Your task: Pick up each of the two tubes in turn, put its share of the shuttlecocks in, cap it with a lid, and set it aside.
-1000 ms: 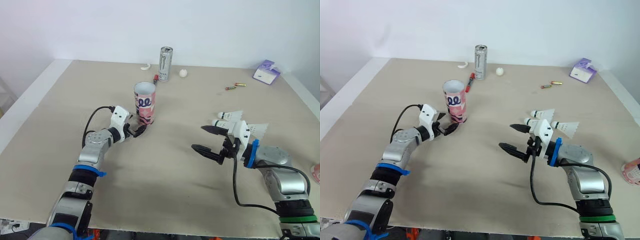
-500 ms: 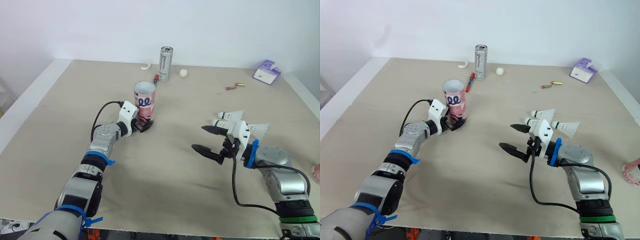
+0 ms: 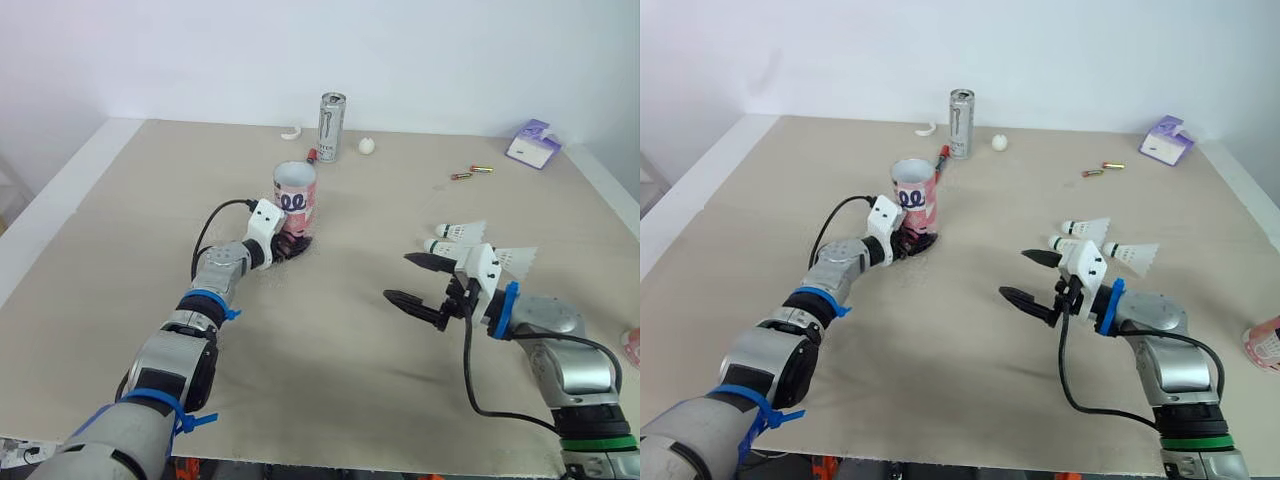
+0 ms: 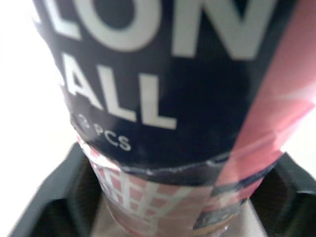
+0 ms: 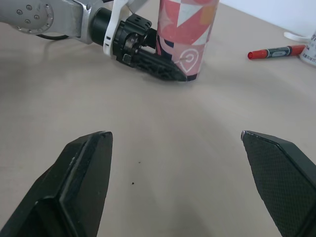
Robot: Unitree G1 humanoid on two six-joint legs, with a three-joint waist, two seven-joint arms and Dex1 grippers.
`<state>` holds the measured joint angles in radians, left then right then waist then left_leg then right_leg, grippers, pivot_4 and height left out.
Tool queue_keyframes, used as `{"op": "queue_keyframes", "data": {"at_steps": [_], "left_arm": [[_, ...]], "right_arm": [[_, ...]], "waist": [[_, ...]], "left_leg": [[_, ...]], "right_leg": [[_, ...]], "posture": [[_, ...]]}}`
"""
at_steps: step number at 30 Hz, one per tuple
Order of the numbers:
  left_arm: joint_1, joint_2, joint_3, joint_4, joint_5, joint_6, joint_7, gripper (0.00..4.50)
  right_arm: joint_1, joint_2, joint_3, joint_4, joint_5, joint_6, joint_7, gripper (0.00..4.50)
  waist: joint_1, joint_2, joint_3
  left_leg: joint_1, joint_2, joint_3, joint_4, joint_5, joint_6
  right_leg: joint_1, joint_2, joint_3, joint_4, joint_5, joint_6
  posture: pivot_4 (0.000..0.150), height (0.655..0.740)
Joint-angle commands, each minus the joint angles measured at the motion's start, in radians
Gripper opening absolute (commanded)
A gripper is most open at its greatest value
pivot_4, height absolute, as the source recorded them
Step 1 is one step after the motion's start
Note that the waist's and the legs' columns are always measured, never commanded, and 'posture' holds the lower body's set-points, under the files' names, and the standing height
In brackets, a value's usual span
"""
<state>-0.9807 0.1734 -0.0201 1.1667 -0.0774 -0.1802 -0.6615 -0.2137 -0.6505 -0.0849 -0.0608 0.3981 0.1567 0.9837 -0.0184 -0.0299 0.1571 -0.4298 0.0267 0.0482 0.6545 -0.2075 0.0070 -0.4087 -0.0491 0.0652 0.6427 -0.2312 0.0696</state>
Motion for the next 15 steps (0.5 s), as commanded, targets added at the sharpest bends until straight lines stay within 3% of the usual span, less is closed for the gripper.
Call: {"op": "queue_keyframes", "data": {"at_steps": [1,9,15], "left_arm": [[-0.031,0.004,0.025,0.011,0.006,-0.030,0.020,2.99],[-0.010,0.018,0.008,-0.019,0.030,-0.079,-0.024,2.99],[0.065,0.061,-0.063,-0.190,0.057,-0.117,-0.227,2.99]], "right_arm": [[0.002,-0.017,-0.036,-0.046,0.014,0.002,-0.007,4.50],[0.006,-0.009,-0.040,-0.063,0.035,0.024,-0.017,4.50],[0.029,-0.005,-0.070,-0.123,0.083,0.038,-0.025,4.50]], "waist": [[0.000,0.000,0.000],[0.000,0.000,0.000],[0.000,0.000,0.000]], "left_leg": [[0.000,0.000,0.000,0.000,0.000,0.000],[0.000,0.000,0.000,0.000,0.000,0.000],[0.000,0.000,0.000,0.000,0.000,0.000]], "right_leg": [[0.000,0.000,0.000,0.000,0.000,0.000],[0.000,0.000,0.000,0.000,0.000,0.000],[0.000,0.000,0.000,0.000,0.000,0.000]], "posture": [[0.150,0.7400],[0.150,0.7400],[0.150,0.7400]]}}
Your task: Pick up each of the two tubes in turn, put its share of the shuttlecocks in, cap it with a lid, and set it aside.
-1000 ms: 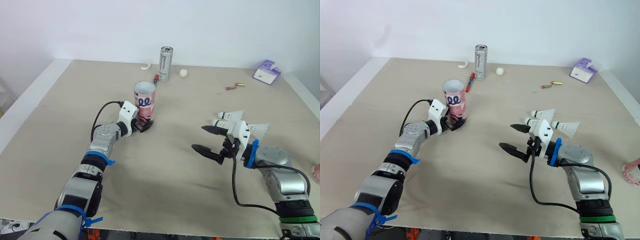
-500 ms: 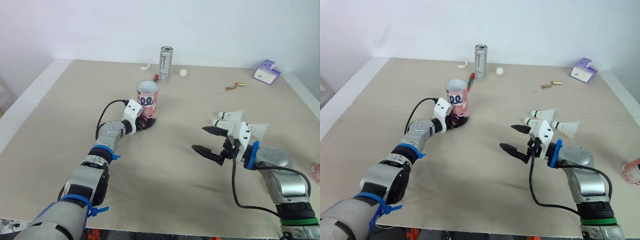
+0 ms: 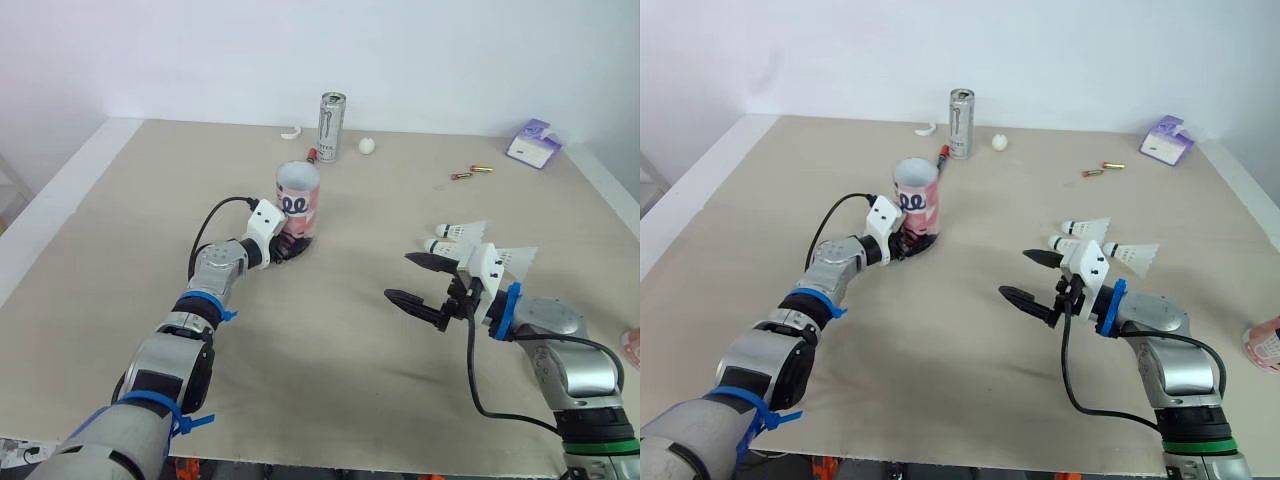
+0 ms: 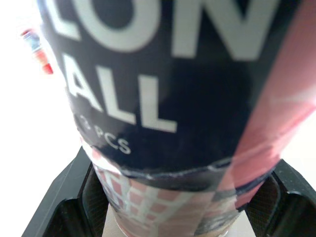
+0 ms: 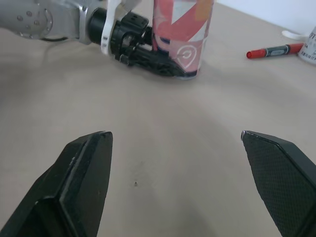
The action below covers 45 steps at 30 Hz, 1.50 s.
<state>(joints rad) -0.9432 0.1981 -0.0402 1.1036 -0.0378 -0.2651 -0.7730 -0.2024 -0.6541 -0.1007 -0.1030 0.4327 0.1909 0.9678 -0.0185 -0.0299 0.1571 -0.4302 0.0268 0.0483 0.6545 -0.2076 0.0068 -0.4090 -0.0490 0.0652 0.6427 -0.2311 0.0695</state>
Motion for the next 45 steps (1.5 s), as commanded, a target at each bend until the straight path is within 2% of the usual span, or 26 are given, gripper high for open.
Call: {"op": "queue_keyframes", "data": {"at_steps": [1,11,15,21,30,37,41,45], "left_arm": [[0.046,0.051,-0.061,-0.169,0.020,-0.025,-0.160,2.99],[0.117,0.170,-0.222,-0.560,0.012,0.170,-0.509,2.99],[0.099,0.187,-0.269,-0.634,0.012,0.240,-0.585,2.99],[0.054,0.203,-0.322,-0.685,0.007,0.338,-0.696,2.99],[0.035,0.235,-0.393,-0.766,0.038,0.442,-0.769,2.99],[0.038,0.244,-0.440,-0.818,0.076,0.479,-0.759,2.99],[0.036,0.247,-0.448,-0.819,0.088,0.484,-0.754,2.99],[0.037,0.253,-0.460,-0.843,0.094,0.501,-0.759,2.99]], "right_arm": [[0.031,-0.002,-0.060,-0.104,0.060,0.008,-0.008,4.50],[0.140,-0.026,-0.081,-0.305,0.180,0.093,0.005,4.50],[0.169,-0.054,-0.089,-0.361,0.246,0.148,0.023,4.50],[0.187,-0.070,-0.094,-0.389,0.258,0.161,0.029,4.50],[0.210,-0.060,-0.102,-0.403,0.244,0.153,-0.014,4.50],[0.238,-0.054,-0.114,-0.415,0.247,0.148,-0.044,4.50],[0.249,-0.026,-0.160,-0.402,0.280,0.192,-0.128,4.50],[0.224,-0.035,-0.221,-0.286,0.244,0.260,-0.231,4.50]], "waist": [[0.000,0.000,0.000],[-0.001,0.000,0.000],[-0.001,0.000,0.000],[-0.001,0.000,0.000],[-0.001,0.000,0.000],[-0.001,0.000,0.000],[-0.001,0.000,0.000],[-0.001,0.000,0.000]], "left_leg": [[0.000,0.000,0.000,0.000,0.000,0.000],[0.000,0.001,0.000,0.001,0.000,-0.001],[0.000,0.001,0.000,0.001,0.000,-0.001],[0.000,0.002,-0.001,0.002,0.000,-0.001],[-0.001,0.002,-0.004,0.002,0.000,-0.001],[-0.001,0.002,-0.007,0.002,0.000,-0.001],[-0.001,0.002,-0.008,0.002,0.000,-0.001],[-0.001,0.002,-0.008,0.002,0.000,-0.001]], "right_leg": [[0.000,0.000,0.000,0.000,0.000,0.000],[0.000,0.000,0.000,0.001,0.000,-0.001],[0.000,0.000,0.000,0.001,0.000,-0.001],[0.000,0.001,0.000,0.001,-0.001,-0.001],[0.000,0.003,-0.002,0.002,-0.002,-0.003],[0.000,0.003,-0.004,0.003,-0.003,-0.004],[0.001,0.003,-0.006,0.003,-0.003,-0.005],[0.001,0.003,-0.006,0.003,-0.003,-0.005]], "posture": [[0.150,0.7400],[0.150,0.7400],[0.150,0.7400],[0.150,0.7400],[0.150,0.7400],[0.150,0.7400],[0.150,0.7400],[0.150,0.7400]]}}
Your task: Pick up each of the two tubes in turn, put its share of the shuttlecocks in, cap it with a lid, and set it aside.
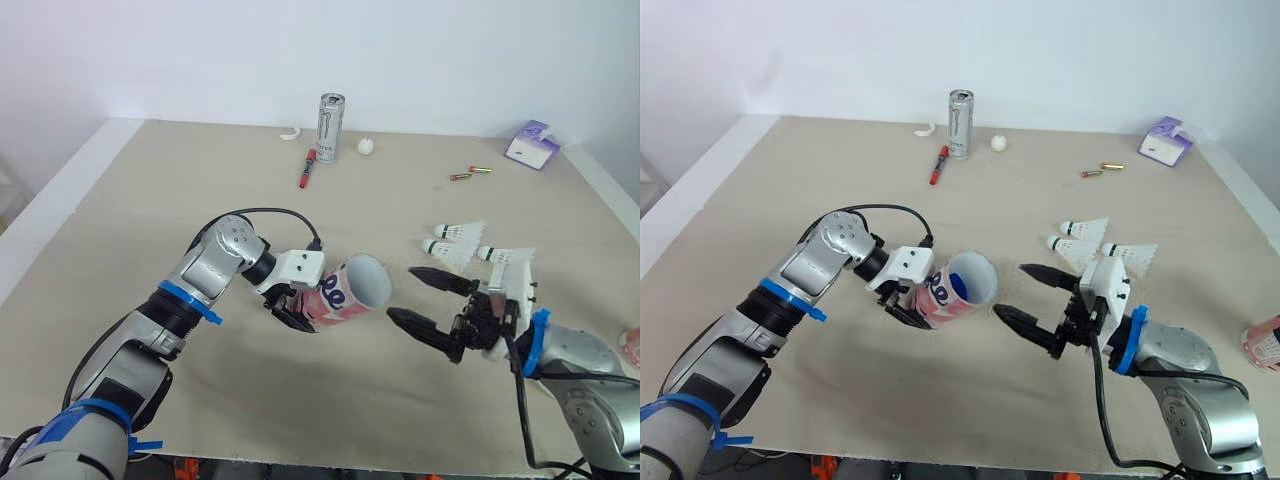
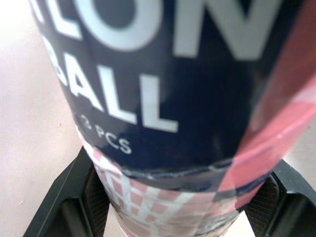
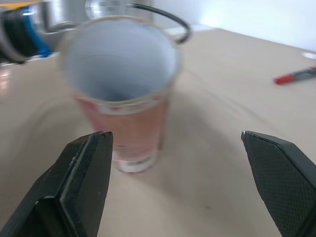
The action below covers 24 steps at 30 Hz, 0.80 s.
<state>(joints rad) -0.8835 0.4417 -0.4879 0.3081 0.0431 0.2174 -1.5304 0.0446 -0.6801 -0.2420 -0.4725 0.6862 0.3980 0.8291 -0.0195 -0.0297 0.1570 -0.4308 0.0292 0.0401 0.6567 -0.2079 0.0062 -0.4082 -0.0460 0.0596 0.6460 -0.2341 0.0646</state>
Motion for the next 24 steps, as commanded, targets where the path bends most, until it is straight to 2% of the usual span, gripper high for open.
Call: {"op": "queue_keyframes", "data": {"at_steps": [1,8,24], "left_arm": [[-0.024,0.011,-0.016,-0.057,0.013,0.028,-0.004,2.99],[-0.043,0.024,-0.042,-0.087,0.034,0.069,-0.019,2.99],[-0.114,0.025,-0.062,-0.117,0.043,0.163,-0.023,2.99]], "right_arm": [[-0.035,-0.009,-0.089,0.110,-0.020,0.065,-0.118,4.50],[-0.149,0.003,-0.075,0.308,-0.132,0.080,-0.246,4.50],[-0.372,0.081,0.005,0.583,-0.226,0.089,-0.279,4.50]], "waist": [[0.000,0.000,0.000],[-0.001,0.002,-0.001],[-0.002,0.003,0.000]], "left_leg": [[0.000,0.000,0.000,0.000,0.000,0.000],[0.000,0.000,0.000,0.001,0.000,0.000],[0.000,0.001,-0.001,0.001,0.000,0.000]], "right_leg": [[0.000,0.000,0.000,0.000,0.000,0.000],[0.000,0.001,0.001,0.001,0.000,-0.001],[0.000,0.004,0.003,0.001,-0.001,-0.001]], "posture": [[0.150,0.7400],[0.150,0.7400],[0.150,0.7400]]}}
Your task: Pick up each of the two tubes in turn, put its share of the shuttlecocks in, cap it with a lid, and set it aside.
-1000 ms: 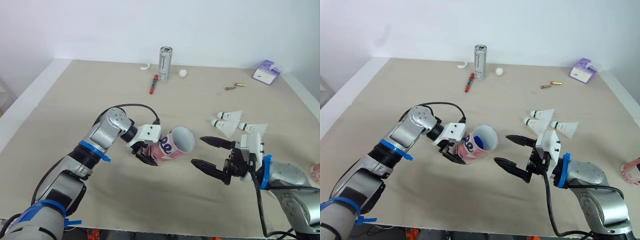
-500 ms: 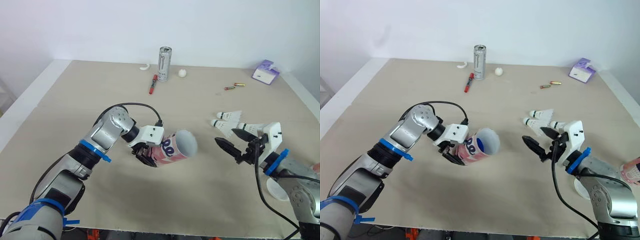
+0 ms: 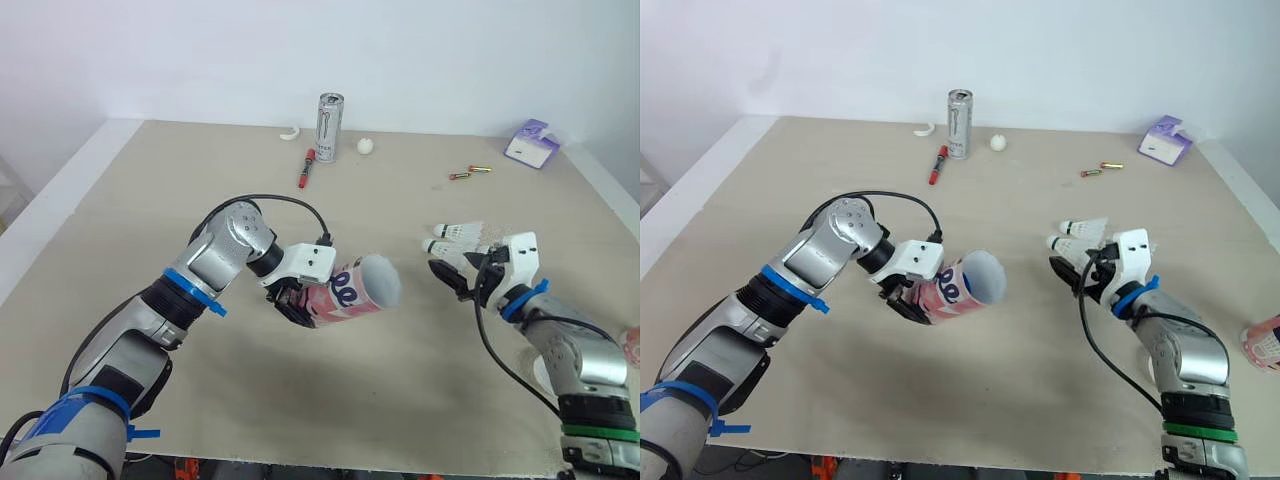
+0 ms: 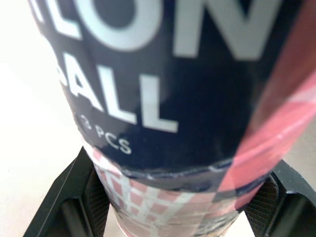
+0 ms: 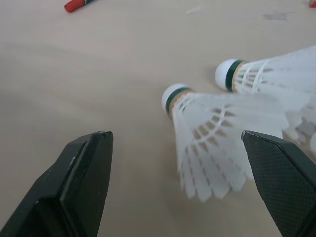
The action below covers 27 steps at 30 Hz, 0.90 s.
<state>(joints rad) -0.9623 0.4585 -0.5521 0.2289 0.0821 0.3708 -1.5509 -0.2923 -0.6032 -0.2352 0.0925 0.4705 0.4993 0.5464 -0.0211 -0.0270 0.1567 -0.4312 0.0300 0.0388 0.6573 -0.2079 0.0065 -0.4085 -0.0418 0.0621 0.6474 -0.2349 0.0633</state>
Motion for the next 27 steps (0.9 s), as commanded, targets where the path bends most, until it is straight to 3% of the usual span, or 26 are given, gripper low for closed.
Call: {"op": "queue_keyframes", "data": {"at_steps": [1,5,7,8,9,13,22,27], "left_arm": [[-0.036,0.010,-0.002,-0.041,0.006,0.019,-0.005,2.97],[-0.042,0.011,-0.017,-0.028,0.023,0.035,-0.001,2.97],[-0.041,0.008,-0.025,-0.010,0.030,0.035,0.004,2.97],[-0.040,0.006,-0.029,-0.002,0.033,0.033,0.006,2.97],[-0.039,0.005,-0.032,0.006,0.036,0.030,0.007,2.97],[-0.039,0.004,-0.043,0.031,0.049,0.019,0.011,2.97],[-0.042,0.003,-0.057,0.072,0.061,0.003,0.012,2.97],[-0.052,0.003,-0.056,0.098,0.063,-0.010,0.010,2.97]], "right_arm": [[-0.054,0.012,0.001,0.036,-0.019,-0.011,-0.003,4.07],[-0.096,0.033,0.009,0.072,-0.035,-0.004,-0.017,2.96],[-0.103,0.039,0.013,0.078,-0.041,-0.004,-0.018,2.18],[-0.105,0.041,0.014,0.079,-0.043,-0.005,-0.019,1.57],[-0.106,0.043,0.017,0.079,-0.047,-0.006,-0.019,1.45],[-0.100,0.046,0.023,0.055,-0.056,-0.006,-0.019,0.19],[0.047,-0.014,-0.013,-0.291,-0.021,0.032,0.000,0.06],[0.110,-0.146,-0.049,-0.475,-0.049,-0.028,0.099,0.06]], "waist": [[0.000,0.000,0.000],[-0.002,0.001,0.000],[-0.002,0.001,0.000],[-0.002,0.001,0.000],[-0.002,0.001,0.000],[-0.001,0.001,0.000],[-0.001,0.002,0.000],[0.000,0.003,-0.001]], "left_leg": [[0.000,0.000,0.000,0.000,0.000,0.000],[0.000,0.000,0.001,0.000,0.000,0.000],[0.000,0.000,0.000,0.000,0.000,0.000],[0.000,0.000,0.000,0.000,0.000,0.000],[0.000,0.000,0.000,0.000,0.000,0.000],[0.000,0.000,0.000,0.000,0.000,0.000],[0.000,0.000,0.000,0.000,0.000,0.000],[0.001,0.000,0.000,0.001,0.000,0.000]], "right_leg": [[0.000,0.000,0.000,0.000,0.000,0.000],[0.000,0.000,0.001,0.000,0.000,0.000],[0.000,0.000,0.001,0.000,0.000,0.000],[0.000,0.001,0.001,0.000,0.000,0.000],[0.000,0.001,0.001,0.000,0.000,0.000],[0.000,0.000,0.001,0.000,0.000,0.000],[0.000,0.001,0.001,0.001,0.000,0.000],[0.001,0.001,0.003,0.001,0.000,0.001]], "posture": [[0.150,0.7400],[0.150,0.7400],[0.150,0.7400],[0.150,0.7400],[0.150,0.7400],[0.150,0.7400],[0.150,0.7400],[0.150,0.7400]]}}
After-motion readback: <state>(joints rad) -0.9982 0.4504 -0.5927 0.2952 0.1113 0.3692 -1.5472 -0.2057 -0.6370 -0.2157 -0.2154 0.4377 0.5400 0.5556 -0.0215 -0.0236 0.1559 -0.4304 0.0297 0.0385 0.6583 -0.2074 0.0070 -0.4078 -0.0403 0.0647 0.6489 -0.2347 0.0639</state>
